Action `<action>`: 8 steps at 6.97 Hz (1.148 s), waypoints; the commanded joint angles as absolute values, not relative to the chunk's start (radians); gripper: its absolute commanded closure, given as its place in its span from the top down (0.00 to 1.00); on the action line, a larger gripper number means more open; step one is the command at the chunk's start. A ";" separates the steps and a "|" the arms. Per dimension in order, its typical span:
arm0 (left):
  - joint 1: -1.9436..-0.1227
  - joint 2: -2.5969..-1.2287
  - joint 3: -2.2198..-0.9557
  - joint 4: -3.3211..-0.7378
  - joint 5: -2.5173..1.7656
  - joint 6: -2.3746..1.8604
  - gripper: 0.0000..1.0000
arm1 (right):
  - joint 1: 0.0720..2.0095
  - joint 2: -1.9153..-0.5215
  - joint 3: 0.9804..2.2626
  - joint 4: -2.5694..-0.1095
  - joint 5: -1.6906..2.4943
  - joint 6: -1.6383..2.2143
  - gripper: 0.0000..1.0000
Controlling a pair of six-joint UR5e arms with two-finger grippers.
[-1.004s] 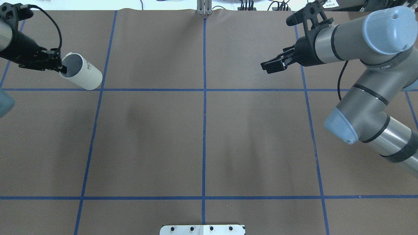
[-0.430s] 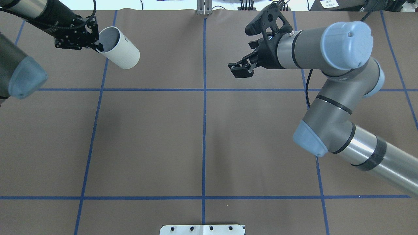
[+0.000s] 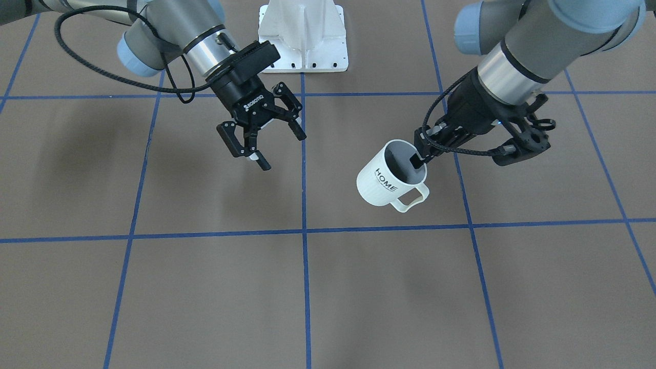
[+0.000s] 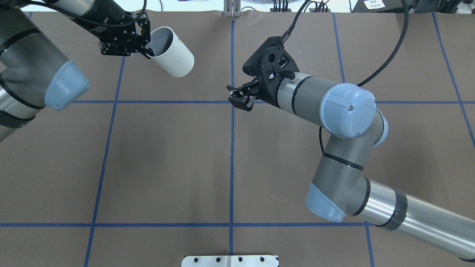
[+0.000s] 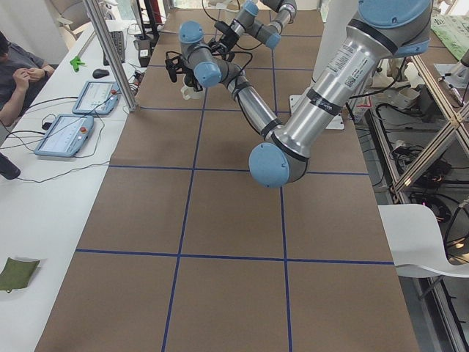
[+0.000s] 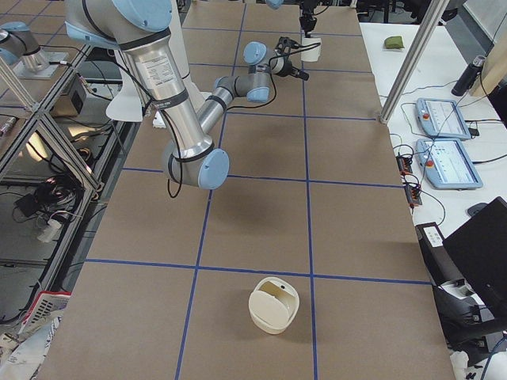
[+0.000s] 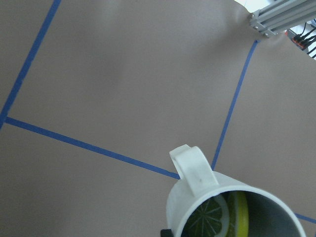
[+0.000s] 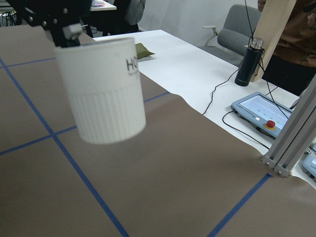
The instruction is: Left arm hands cup to right arm to dump lemon
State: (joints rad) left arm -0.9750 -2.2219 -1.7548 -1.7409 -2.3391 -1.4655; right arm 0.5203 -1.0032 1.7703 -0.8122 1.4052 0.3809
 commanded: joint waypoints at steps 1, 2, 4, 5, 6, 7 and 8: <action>-0.904 -2.269 -1.752 -1.741 -2.339 -1.529 0.00 | 0.453 -0.976 1.755 -0.805 1.268 0.380 1.00; -0.890 -2.278 -1.761 -1.741 -2.341 -1.551 0.00 | 0.449 -0.977 1.756 -0.805 1.256 0.380 1.00; -0.870 -2.316 -1.764 -1.741 -2.341 -1.613 0.00 | 0.442 -0.983 1.755 -0.807 1.243 0.377 1.00; -0.865 -2.327 -1.764 -1.741 -2.341 -1.618 0.00 | 0.439 -0.983 1.755 -0.807 1.241 0.326 1.00; -0.859 -2.330 -1.763 -1.741 -2.339 -1.618 0.00 | 0.437 -0.982 1.756 -0.805 1.241 0.302 1.00; -0.856 -2.330 -1.764 -1.741 -2.339 -1.618 0.00 | 0.437 -0.980 1.756 -0.805 1.239 0.302 1.00; -0.851 -2.330 -1.764 -1.741 -2.339 -1.618 0.00 | 0.436 -0.980 1.758 -0.805 1.220 0.301 1.00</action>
State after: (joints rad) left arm -0.8567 -2.3292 -1.7636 -1.7411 -2.3395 -1.6177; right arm 0.4371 -0.9809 1.7567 -0.8055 1.2353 0.3061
